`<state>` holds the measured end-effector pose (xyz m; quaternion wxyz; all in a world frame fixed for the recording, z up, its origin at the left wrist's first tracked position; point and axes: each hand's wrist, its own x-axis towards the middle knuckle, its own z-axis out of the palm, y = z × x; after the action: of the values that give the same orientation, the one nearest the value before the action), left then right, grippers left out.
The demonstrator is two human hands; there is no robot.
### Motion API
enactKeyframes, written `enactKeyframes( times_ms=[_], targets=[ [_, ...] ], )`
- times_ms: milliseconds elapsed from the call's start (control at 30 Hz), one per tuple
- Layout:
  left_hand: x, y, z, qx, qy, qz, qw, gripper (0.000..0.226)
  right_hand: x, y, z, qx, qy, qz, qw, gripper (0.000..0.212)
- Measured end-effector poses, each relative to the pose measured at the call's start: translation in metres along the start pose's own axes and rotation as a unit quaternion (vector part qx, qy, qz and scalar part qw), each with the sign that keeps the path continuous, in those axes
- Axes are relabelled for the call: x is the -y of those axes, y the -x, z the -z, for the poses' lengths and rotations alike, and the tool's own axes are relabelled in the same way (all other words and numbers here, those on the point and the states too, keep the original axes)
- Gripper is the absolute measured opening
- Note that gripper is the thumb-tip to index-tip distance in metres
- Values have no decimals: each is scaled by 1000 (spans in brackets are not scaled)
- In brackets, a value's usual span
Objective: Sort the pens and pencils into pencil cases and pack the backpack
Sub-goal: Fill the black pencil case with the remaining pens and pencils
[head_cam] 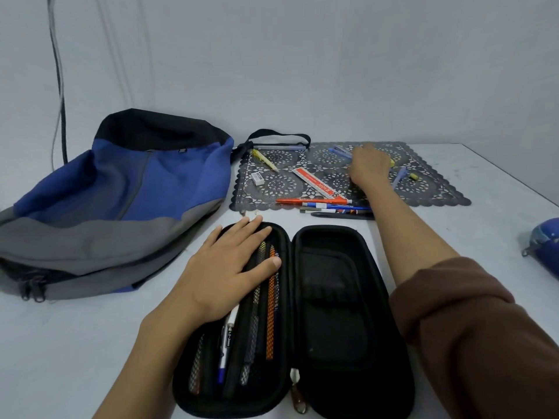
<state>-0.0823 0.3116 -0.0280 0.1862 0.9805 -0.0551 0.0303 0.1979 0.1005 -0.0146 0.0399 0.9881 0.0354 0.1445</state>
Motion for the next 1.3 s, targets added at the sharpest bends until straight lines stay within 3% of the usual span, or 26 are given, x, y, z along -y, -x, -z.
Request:
enactKeyframes(
  times_ms=[100,233,367,533,633,767,933,1100,1300],
  targets=[
    [0,0,0,1,4,-1,1000,90,-5,-2,-5,30,10,4,1000,27],
    [-1,1,1,-2,6,-2,1000,89,-5,-3,-7,5,27,20,999,37],
    [0,1,1,-4,8,-3,1000,88,-3,-6,4,54,25,24,998,37],
    [-1,2,1,-7,13,-4,1000,88,-6,-9,4,62,-102,-10,993,37],
    [-1,2,0,-6,10,-2,1000,87,-18,-10,3,0,-170,-46,984,28],
    [-2,2,1,-5,6,-2,1000,87,-43,-14,0,-85,-233,-127,961,37],
    [-3,2,2,-3,5,-2,1000,88,-52,-23,-10,-82,-220,-115,965,28],
    [-1,1,1,-3,6,-2,1000,86,-46,-22,-10,2,-138,-41,990,23],
    [-1,2,1,-3,6,-3,1000,85,-42,-15,-10,0,-88,-45,995,18]
  ],
)
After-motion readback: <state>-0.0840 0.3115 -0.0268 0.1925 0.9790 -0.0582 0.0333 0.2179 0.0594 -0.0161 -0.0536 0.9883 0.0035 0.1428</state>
